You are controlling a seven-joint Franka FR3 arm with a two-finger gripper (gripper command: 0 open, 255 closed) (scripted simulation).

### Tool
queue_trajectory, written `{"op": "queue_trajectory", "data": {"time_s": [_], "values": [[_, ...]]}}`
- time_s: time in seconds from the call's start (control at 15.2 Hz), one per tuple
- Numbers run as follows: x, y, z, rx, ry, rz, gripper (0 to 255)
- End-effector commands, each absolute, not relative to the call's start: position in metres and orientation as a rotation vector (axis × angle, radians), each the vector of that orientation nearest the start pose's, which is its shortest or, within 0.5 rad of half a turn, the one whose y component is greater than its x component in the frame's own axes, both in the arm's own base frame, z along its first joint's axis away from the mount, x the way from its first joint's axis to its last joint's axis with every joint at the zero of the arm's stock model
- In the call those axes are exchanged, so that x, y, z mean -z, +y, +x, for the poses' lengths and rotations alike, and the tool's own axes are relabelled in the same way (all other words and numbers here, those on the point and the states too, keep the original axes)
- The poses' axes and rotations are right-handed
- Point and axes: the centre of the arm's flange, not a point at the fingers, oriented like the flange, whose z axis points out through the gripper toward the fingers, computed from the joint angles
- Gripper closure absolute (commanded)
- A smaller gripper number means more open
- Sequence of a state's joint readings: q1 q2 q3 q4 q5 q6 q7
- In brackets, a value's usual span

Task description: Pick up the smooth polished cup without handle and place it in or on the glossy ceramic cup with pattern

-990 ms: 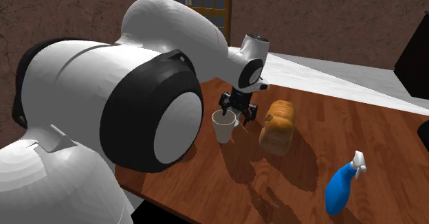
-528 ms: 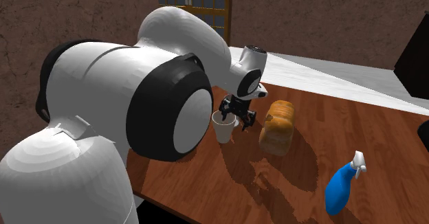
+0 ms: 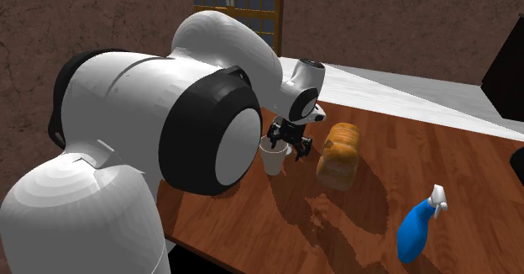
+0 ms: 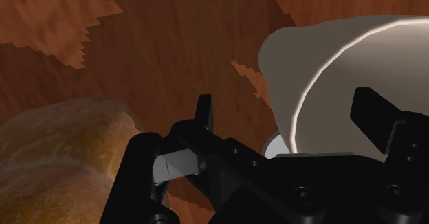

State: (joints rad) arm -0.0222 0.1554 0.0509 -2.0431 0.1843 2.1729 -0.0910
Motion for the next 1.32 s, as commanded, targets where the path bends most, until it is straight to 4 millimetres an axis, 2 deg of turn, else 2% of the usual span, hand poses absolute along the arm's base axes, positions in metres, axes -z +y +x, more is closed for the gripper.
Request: {"op": "queue_trajectory", "data": {"time_s": [0.0, 0.59, 1.25], "values": [[-0.365, 0.023, 0.575, -0.031, -0.019, -2.982, 255], [-0.365, 0.023, 0.575, -0.031, -0.019, -2.982, 255], [-0.418, 0.023, 0.575, -0.031, -0.019, -2.982, 255]]}}
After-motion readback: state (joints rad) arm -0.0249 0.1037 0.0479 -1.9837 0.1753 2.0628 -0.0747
